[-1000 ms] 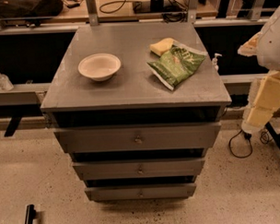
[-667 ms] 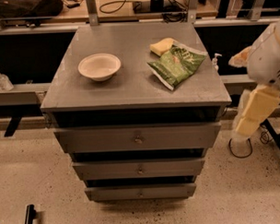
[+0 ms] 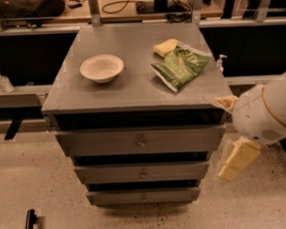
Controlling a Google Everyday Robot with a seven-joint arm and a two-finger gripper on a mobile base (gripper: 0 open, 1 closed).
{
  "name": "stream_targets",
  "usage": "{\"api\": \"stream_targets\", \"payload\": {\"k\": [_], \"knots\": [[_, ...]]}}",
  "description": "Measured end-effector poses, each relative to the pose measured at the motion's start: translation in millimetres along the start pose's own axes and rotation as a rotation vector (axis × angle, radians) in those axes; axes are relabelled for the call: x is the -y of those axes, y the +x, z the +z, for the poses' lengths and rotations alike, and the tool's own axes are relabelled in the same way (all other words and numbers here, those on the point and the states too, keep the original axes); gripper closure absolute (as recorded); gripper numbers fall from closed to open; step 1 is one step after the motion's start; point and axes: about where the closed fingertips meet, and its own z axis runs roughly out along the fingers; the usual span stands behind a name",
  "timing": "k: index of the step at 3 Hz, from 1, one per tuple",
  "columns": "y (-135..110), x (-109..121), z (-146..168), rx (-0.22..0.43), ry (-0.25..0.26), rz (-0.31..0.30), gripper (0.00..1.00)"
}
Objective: Open middle drawer
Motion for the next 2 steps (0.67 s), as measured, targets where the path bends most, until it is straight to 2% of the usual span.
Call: {"api": "stream_targets", "payload": {"k": [1, 2], "knots": [[1, 1, 6, -0.025, -0.017, -0.015, 0.00], [52, 3, 33, -0.098, -0.011, -0.014, 0.00]]}}
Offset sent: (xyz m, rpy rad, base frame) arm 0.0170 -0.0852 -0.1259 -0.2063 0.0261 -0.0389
